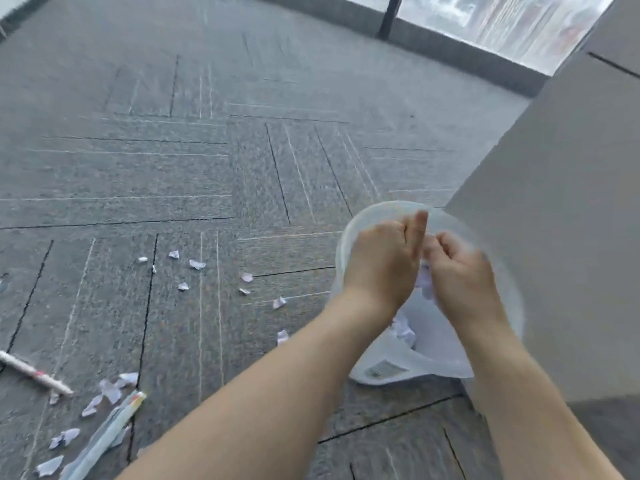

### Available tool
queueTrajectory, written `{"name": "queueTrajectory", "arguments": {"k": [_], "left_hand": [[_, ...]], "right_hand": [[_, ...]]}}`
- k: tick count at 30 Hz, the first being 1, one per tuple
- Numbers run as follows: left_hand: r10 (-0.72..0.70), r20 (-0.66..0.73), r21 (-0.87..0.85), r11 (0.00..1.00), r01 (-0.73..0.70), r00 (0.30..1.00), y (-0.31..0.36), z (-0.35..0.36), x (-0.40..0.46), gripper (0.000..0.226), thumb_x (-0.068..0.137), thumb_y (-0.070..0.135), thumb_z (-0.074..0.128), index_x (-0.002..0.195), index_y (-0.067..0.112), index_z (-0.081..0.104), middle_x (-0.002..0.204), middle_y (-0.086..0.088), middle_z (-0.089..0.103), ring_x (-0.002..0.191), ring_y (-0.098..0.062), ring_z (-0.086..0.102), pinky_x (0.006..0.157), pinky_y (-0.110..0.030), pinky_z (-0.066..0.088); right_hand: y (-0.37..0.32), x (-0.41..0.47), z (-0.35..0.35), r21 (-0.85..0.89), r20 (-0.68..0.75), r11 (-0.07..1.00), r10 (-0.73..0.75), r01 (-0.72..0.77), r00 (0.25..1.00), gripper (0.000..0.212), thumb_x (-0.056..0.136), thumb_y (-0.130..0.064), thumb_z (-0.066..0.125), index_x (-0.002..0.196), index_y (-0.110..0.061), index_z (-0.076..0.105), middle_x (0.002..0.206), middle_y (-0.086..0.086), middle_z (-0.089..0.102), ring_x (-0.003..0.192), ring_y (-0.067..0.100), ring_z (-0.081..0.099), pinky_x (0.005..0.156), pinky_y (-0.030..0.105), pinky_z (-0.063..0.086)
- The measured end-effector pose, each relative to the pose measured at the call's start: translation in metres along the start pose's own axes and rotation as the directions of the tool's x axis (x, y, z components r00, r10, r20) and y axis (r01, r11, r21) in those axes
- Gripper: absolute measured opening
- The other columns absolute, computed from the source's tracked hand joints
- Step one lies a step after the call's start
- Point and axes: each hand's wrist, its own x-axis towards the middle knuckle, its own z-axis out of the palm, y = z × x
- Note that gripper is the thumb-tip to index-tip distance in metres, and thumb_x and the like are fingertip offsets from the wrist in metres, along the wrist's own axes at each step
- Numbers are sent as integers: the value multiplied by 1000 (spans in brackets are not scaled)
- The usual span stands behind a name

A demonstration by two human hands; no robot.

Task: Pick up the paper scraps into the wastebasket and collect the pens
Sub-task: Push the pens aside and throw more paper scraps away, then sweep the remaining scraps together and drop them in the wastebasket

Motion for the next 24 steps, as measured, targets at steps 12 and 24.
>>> {"name": "queueTrajectory", "arguments": {"k": [12,24], "left_hand": [[-80,-373,-284,958,-32,924,-70,-62,-39,40,99,27,28,110,13,63,109,1,65,105,-6,58,88,-21,44],[-542,-151,614,604,508,827,-268,-119,-217,63,93,47,8,151,23,2,160,-1,-5,146,-18,-11,118,-35,-2]], "right_hand": [[-63,-23,47,394,-65,871,-291,293,954,26,96,-25,45,87,-18,68,78,-4,69,77,17,66,73,38,53],[-51,-40,359,-81,822,584,-420,807,386,56,97,-23,43,150,-24,27,160,3,23,145,31,19,114,47,25]]}}
